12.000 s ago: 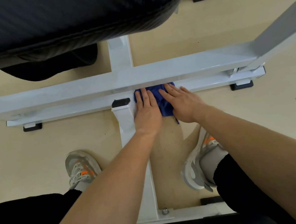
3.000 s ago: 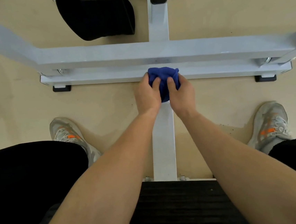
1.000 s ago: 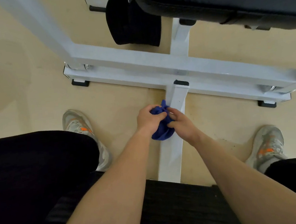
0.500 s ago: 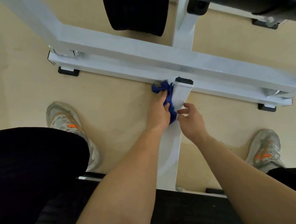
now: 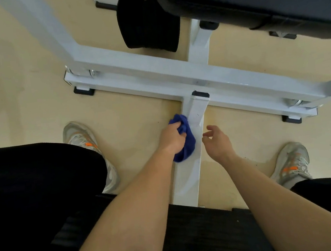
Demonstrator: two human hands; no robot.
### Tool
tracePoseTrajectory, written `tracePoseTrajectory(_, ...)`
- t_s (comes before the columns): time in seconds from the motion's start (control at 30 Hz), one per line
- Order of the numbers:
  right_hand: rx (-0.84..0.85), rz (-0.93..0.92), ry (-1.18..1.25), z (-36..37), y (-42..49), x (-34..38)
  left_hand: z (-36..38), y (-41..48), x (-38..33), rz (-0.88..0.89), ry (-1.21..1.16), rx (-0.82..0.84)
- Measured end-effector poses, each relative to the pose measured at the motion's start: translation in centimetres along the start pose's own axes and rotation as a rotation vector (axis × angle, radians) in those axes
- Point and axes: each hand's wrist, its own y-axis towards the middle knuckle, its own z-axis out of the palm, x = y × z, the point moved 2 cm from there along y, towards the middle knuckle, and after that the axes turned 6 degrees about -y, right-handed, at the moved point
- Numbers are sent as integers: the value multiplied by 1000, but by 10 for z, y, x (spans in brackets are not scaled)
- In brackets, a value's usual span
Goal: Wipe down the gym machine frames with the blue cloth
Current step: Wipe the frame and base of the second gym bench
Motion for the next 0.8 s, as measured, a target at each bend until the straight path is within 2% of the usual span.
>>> tracePoseTrajectory(0.07,-3,-40,68,4,-7,6,-4,-13,-4,22,-2,1)
tracePoseTrajectory(0.17,48,-100,465,14,-24,15,-4,-30,-25,46,-199,-41)
tracePoseTrajectory(0.27,101,-106,809,12,-30,12,10,-45,-40,-23,-342,59)
tracePoseTrajectory(0.3,131,-112,870,9,-28,7,14,-49,-43,-56,-427,95)
tracePoseTrajectory(0.37,165,-108,950,-2,-24,-8,19,-50,-52,-68,-447,129)
tracePoseTrajectory(0.43,128,-89,942,-15,-17,-26,25,-40,-56,-28,-371,225)
tracePoseTrajectory(0.47,93,-77,905,-21,-13,-32,27,-35,-56,9,-291,214)
tracePoseTrajectory(0.53,-4,-32,824,-29,2,-40,23,-25,-54,14,-201,78)
tracePoseTrajectory(0.63,-141,43,795,-36,36,-36,7,-9,-42,-75,-217,-94)
tracePoseTrajectory(0.7,-142,49,788,-36,58,-17,-2,2,-36,-103,-178,-99)
tracePoseTrajectory(0.8,-41,26,636,-24,80,12,-14,16,-28,-125,-141,-139)
